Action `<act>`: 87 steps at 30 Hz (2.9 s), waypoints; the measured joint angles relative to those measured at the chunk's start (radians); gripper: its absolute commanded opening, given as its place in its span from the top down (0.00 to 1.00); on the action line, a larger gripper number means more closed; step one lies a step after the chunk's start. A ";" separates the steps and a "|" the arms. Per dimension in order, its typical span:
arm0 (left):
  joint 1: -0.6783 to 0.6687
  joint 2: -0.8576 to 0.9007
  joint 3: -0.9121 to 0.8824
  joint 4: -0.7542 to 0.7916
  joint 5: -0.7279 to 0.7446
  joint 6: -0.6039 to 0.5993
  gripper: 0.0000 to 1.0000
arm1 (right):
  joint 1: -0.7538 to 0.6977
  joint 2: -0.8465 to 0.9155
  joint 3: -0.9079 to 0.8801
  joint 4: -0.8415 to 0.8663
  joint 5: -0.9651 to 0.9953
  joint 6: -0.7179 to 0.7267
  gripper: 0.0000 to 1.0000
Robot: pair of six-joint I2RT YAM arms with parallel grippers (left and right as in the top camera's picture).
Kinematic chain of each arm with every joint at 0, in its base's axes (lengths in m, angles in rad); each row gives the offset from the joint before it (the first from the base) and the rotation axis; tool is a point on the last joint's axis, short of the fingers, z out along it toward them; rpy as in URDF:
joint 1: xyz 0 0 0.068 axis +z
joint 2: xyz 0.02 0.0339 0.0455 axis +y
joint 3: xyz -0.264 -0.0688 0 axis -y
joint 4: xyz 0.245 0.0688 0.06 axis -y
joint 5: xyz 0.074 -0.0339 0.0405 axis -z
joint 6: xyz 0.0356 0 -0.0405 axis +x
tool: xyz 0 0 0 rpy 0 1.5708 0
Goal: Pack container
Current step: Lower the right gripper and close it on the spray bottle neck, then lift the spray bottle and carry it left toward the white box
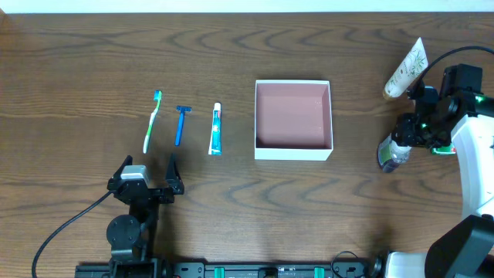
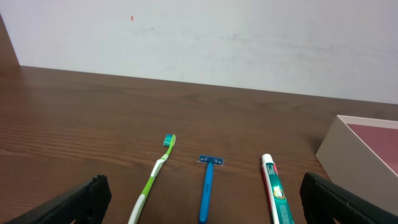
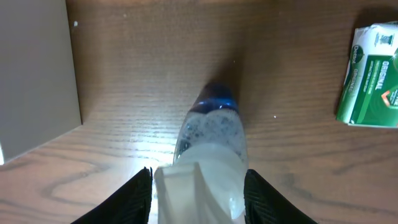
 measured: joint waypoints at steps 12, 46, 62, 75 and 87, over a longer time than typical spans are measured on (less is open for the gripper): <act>0.000 0.000 0.000 0.000 0.000 0.000 0.02 | 0.000 0.000 0.078 -0.092 -0.004 -0.011 0.53; 0.000 0.000 0.000 0.000 0.000 0.000 0.02 | 0.000 0.026 0.078 -0.107 -0.008 -0.020 0.53; 0.000 0.000 0.000 0.000 0.000 0.000 0.02 | 0.000 0.035 0.078 -0.108 -0.011 -0.023 0.74; 0.000 0.000 0.000 0.000 0.000 0.000 0.02 | 0.000 0.050 0.104 -0.135 -0.012 0.015 0.83; 0.000 0.000 0.000 0.000 0.000 0.000 0.02 | 0.000 0.055 0.348 -0.251 -0.150 0.024 0.83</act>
